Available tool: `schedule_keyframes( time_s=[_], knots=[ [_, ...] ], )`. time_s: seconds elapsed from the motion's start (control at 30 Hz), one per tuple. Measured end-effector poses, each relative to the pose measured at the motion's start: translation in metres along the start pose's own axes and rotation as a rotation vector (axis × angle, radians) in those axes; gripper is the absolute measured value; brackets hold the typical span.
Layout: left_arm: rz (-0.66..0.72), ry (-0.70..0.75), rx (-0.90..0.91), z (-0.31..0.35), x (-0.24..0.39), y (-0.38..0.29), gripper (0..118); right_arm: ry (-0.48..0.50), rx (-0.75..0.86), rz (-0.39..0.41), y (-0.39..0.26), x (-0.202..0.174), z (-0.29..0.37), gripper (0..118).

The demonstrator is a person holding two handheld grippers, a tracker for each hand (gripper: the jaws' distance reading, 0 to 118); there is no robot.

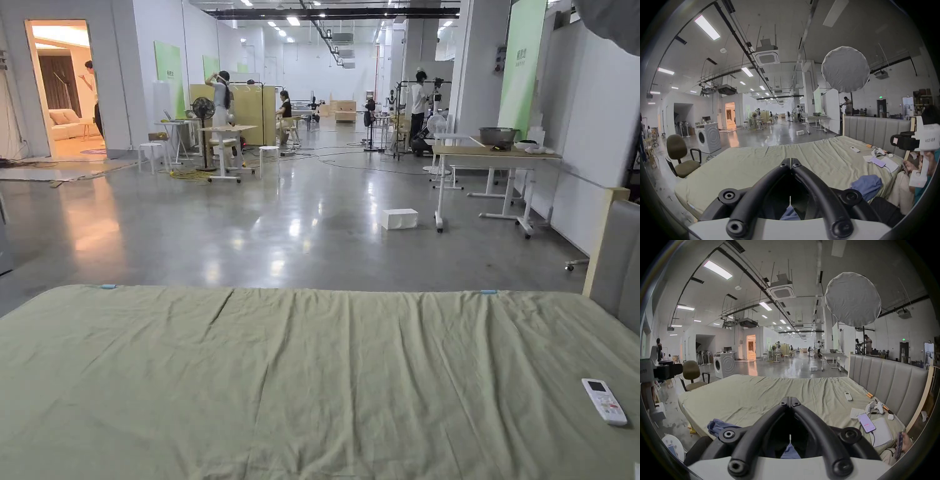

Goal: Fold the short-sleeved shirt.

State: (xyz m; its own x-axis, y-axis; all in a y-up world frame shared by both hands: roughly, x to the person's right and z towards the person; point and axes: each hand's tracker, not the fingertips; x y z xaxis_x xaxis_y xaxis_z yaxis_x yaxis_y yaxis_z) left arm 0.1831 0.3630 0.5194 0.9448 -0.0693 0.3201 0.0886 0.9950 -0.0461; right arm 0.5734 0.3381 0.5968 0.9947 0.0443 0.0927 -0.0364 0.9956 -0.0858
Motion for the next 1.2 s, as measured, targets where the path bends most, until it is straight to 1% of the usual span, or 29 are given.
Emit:
schedule_keyframes(
  time_s=[0.07, 0.3, 0.4, 0.47, 0.57, 0.63, 0.67, 0.7, 0.73, 0.77, 0.8, 0.83, 0.87, 0.9, 0.93, 0.97, 1.0, 1.03, 1.07, 1.1, 1.13, 1.17, 1.2],
  knots=[
    [0.018, 0.002, 0.008, -0.002, -0.004, -0.002, 0, -0.001, 0.001, 0.004, 0.0, 0.0, -0.001, 0],
    [0.066, -0.028, -0.028, -0.009, -0.02, -0.004, 0, 0.0, -0.037, -0.019, -0.006, 0.004, -0.006, 0],
    [0.218, -0.119, -0.054, -0.012, -0.038, -0.012, 0, 0.001, -0.052, -0.036, -0.011, 0.006, -0.008, 0],
    [0.285, -0.136, -0.07, -0.013, -0.046, -0.018, 0, -0.004, -0.066, -0.037, -0.014, 0.006, -0.011, 0],
    [0.26, -0.096, -0.101, -0.022, -0.049, -0.025, 0, -0.006, -0.093, -0.039, -0.019, 0.007, -0.016, 0],
    [0.263, -0.096, -0.124, -0.031, -0.057, -0.034, 0, -0.001, -0.113, -0.05, -0.024, 0.008, -0.02, 0],
    [0.286, -0.095, -0.147, -0.037, -0.063, -0.041, 0, 0.001, -0.123, -0.06, -0.027, 0.009, -0.022, 0],
    [0.318, -0.103, -0.175, -0.045, -0.071, -0.05, 0, 0.0, -0.176, -0.097, -0.032, 0.009, -0.024, 0],
    [0.34, -0.111, -0.191, -0.053, -0.079, -0.059, 0, -0.001, -0.146, -0.068, -0.031, 0.009, -0.026, 0],
    [0.367, -0.103, -0.215, -0.061, -0.085, -0.069, 0, 0.001, -0.179, -0.083, -0.036, 0.009, -0.027, 0],
    [0.396, -0.046, -0.257, -0.071, -0.091, -0.08, 2, 0.002, -0.187, -0.081, -0.038, 0.008, -0.027, 0],
    [0.437, -0.007, -0.317, -0.083, -0.101, -0.091, 12, 0.002, -0.197, -0.076, -0.04, 0.008, -0.027, 0],
    [0.498, 0.001, -0.4, -0.094, -0.11, -0.104, 30, 0.0, -0.208, -0.072, -0.041, 0.008, -0.027, 0],
    [0.559, -0.004, -0.445, -0.102, -0.12, -0.118, 60, -0.003, -0.222, -0.07, -0.042, 0.007, -0.027, 0],
    [0.645, -0.046, -0.472, -0.112, -0.132, -0.136, 80, -0.005, -0.235, -0.071, -0.044, 0.006, -0.028, 0],
    [0.722, -0.079, -0.493, -0.12, -0.139, -0.151, 95, -0.007, -0.25, -0.073, -0.046, 0.007, -0.028, 0],
    [0.821, -0.112, -0.522, -0.13, -0.149, -0.17, 102, -0.009, -0.263, -0.074, -0.048, 0.007, -0.029, 0],
    [0.891, -0.114, -0.562, -0.137, -0.153, -0.182, 102, -0.013, -0.277, -0.075, -0.05, 0.007, -0.029, 0],
    [0.909, -0.073, -0.626, -0.15, -0.158, -0.201, 102, -0.015, -0.288, -0.073, -0.05, 0.006, -0.029, 0],
    [0.86, -0.027, -0.654, -0.155, -0.163, -0.214, 102, -0.014, -0.299, -0.07, -0.051, 0.006, -0.029, 0],
    [0.86, -0.016, -0.671, -0.161, -0.166, -0.225, 102, -0.015, -0.301, -0.055, -0.05, 0.005, -0.028, 0],
    [0.864, -0.057, -0.709, -0.171, -0.169, -0.235, 102, -0.017, -0.303, -0.034, -0.049, 0.002, -0.026, 0],
    [0.907, -0.104, -0.729, -0.179, -0.171, -0.245, 102, -0.015, -0.307, -0.02, -0.048, -0.001, -0.025, 0]
  ],
)
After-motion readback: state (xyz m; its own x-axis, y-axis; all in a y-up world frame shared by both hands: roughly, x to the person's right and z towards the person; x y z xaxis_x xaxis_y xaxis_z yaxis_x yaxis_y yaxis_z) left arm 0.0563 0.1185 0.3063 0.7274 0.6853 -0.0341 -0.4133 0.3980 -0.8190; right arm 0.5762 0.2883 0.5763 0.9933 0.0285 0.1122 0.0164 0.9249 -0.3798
